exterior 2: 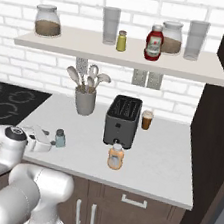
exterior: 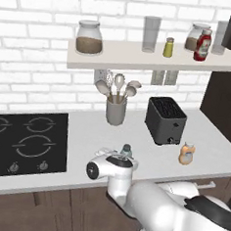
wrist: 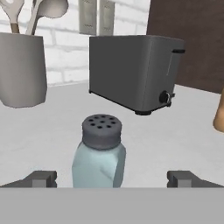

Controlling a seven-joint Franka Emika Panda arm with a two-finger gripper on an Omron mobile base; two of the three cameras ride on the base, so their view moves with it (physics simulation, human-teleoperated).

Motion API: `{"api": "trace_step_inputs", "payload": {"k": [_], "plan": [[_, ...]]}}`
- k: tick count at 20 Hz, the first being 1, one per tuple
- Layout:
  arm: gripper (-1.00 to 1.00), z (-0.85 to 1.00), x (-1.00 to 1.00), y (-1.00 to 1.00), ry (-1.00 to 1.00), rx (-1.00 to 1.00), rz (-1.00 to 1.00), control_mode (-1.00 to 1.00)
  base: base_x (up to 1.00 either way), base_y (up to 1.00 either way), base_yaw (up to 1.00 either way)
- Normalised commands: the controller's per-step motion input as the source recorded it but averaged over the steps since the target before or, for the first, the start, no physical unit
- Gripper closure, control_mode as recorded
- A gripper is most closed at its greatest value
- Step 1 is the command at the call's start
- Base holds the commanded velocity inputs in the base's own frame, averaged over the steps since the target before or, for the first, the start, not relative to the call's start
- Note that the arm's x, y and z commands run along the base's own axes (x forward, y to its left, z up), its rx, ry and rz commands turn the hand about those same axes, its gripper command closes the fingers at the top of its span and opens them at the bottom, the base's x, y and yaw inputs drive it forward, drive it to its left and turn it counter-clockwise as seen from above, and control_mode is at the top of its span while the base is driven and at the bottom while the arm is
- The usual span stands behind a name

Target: Put the shaker and condiment bottle from the counter next to their counterparts in the cabinet.

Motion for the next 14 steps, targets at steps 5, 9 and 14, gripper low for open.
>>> {"api": "trace_step_inputs", "payload": {"k": [5,9,14], "plan": [[-1.0,-0.07,0.11,0.0,0.0,0.0,0.0,-1.0,0.0,0.0,0.0],[-1.0,0.0,0.21,0.0,0.0,0.0,0.0,-1.0,0.0,0.0,0.0],[-1.0,0.0,0.26,0.0,0.0,0.0,0.0,-1.0,0.0,0.0,0.0]]}}
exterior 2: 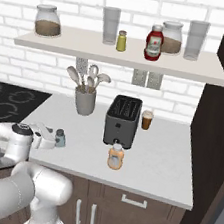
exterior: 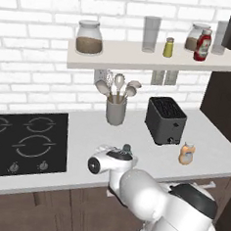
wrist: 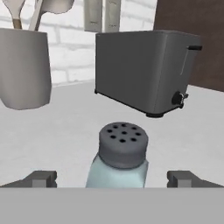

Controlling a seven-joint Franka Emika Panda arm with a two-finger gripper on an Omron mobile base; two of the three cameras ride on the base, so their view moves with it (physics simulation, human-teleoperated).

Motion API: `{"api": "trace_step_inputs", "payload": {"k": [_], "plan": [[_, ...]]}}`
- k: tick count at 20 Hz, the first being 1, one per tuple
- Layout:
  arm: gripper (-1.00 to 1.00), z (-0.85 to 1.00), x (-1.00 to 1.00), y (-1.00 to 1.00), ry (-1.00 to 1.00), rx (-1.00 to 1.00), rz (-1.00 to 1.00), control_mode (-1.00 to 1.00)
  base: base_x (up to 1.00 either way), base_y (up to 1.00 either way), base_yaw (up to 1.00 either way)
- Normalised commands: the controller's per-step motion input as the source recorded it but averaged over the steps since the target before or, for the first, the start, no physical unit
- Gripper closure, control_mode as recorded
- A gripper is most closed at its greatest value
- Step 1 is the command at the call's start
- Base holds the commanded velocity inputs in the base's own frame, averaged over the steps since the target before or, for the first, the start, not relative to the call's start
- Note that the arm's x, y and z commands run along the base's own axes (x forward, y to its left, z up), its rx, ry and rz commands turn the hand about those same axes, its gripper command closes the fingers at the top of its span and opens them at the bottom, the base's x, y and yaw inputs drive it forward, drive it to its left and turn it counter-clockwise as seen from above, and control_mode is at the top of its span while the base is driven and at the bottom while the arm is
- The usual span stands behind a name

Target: Put the shaker and condiment bottle from the counter next to their counterparts in the cabinet.

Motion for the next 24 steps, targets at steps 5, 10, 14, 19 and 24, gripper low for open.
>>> {"api": "trace_step_inputs", "payload": {"k": [5,10,14,19,24], "plan": [[-1.0,0.0,0.23,0.0,0.0,0.0,0.0,-1.0,0.0,0.0,0.0],[-1.0,0.0,0.17,-0.06,0.0,0.02,-0.07,-1.0,0.0,0.0,0.0],[1.0,-0.01,0.12,-0.06,0.0,0.01,-0.11,-1.0,0.0,0.0,0.0],[1.0,-0.03,0.02,-0.03,0.0,0.01,-0.08,-1.0,0.0,0.0,0.0],[1.0,0.31,-0.14,-0.06,-0.13,0.13,0.04,-1.0,0.0,0.0,0.0]]}}
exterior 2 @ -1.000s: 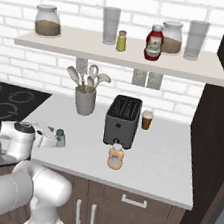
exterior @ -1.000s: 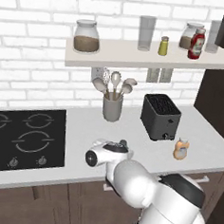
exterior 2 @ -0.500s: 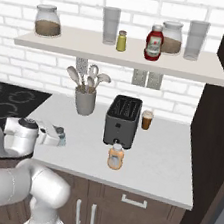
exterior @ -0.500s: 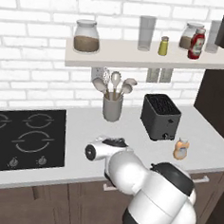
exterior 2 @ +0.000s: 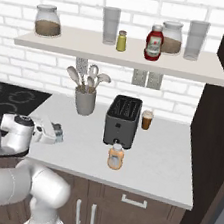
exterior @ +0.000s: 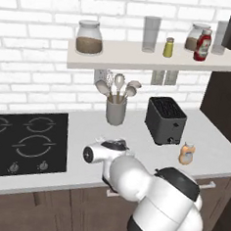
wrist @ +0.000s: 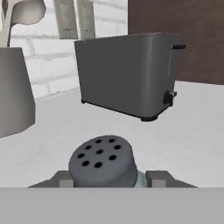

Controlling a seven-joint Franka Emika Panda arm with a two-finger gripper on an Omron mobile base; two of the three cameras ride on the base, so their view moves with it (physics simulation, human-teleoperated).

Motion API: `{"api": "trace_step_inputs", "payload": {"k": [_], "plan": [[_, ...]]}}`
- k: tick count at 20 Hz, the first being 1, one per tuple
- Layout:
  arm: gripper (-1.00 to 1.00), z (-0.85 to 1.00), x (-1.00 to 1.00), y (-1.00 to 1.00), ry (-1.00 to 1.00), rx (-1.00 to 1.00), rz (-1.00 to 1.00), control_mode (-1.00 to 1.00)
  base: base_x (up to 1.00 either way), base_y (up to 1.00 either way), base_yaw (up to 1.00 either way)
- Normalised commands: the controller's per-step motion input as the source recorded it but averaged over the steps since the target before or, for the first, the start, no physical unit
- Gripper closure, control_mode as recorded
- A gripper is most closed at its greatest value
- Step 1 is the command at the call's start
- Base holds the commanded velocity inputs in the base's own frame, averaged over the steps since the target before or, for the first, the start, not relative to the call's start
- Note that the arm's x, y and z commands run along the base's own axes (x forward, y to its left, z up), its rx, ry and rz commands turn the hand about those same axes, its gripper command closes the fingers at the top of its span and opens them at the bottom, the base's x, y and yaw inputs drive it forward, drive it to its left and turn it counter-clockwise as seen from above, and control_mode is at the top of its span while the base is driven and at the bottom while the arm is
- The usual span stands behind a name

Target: Put the shaker and condiment bottle from the counter next to their counterparts in the cabinet.

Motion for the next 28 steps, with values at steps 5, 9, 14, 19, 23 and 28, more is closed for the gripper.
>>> {"api": "trace_step_inputs", "payload": {"k": [5,9,14,19,23,28], "plan": [[1.0,0.89,-0.43,-0.28,-0.16,0.15,0.12,-1.0,0.0,0.0,0.0],[1.0,0.86,-0.12,-0.19,-0.03,0.03,0.0,-1.0,0.0,0.0,0.0],[1.0,0.96,-0.08,-0.12,-0.07,0.01,-0.01,-1.0,0.0,0.0,0.0],[1.0,0.96,-0.4,-0.13,-0.16,0.01,-0.03,-1.0,0.0,0.0,0.0],[1.0,0.84,-0.34,-0.15,-0.07,0.03,-0.03,-1.0,0.0,0.0,0.0],[1.0,0.87,-0.25,-0.14,0.0,0.11,-0.06,-1.0,0.0,0.0,0.0]]}}
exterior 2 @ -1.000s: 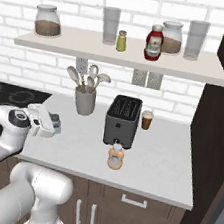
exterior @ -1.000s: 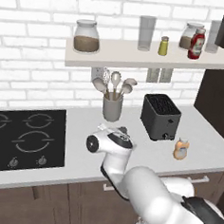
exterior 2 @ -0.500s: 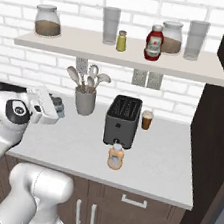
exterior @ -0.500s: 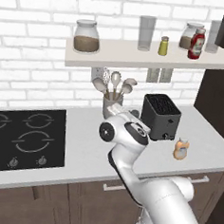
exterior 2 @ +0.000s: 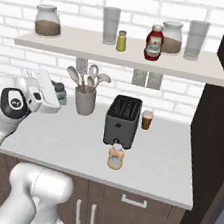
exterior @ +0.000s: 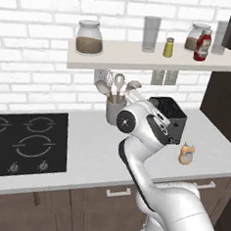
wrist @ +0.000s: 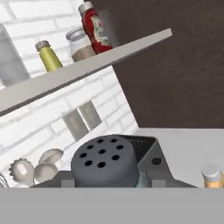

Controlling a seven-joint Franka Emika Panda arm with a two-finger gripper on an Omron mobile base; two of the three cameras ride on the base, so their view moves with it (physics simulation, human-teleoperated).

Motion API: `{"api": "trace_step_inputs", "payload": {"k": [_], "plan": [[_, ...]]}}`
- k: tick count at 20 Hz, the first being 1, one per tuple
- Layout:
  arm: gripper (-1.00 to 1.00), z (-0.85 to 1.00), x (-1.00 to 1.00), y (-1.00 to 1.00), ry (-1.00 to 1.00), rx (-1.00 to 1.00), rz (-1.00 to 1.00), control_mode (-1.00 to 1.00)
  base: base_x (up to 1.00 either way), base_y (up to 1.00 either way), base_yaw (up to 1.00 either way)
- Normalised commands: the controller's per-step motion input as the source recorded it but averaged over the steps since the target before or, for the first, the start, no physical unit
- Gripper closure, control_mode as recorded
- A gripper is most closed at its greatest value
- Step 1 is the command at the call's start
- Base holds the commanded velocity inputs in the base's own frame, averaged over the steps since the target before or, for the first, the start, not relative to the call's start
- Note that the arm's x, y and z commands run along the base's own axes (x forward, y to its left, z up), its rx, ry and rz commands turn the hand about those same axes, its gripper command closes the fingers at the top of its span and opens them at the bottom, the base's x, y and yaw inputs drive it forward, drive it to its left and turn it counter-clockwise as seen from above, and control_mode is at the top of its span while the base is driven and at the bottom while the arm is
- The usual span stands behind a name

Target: Put the shaker and condiment bottle from the counter next to their counterparts in the cabinet.

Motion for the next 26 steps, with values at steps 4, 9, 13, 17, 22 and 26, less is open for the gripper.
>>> {"api": "trace_step_inputs", "payload": {"k": [4,9,13,17,22,26], "plan": [[1.0,0.91,-0.35,-0.18,0.0,0.12,-0.03,-1.0,0.0,0.0,0.0],[1.0,0.95,-0.36,-0.13,-0.02,0.08,0.0,-1.0,0.0,0.0,0.0],[1.0,0.84,0.0,-0.03,0.0,0.0,0.0,-1.0,0.0,0.0,0.0],[1.0,0.74,0.03,-0.02,0.02,0.0,0.0,-1.0,0.0,0.0,0.0],[1.0,0.6,0.27,0.0,0.08,-0.02,0.0,-1.0,0.0,0.0,0.0],[1.0,-0.13,0.41,0.38,0.18,-0.26,0.01,-1.0,0.0,0.0,0.0]]}}
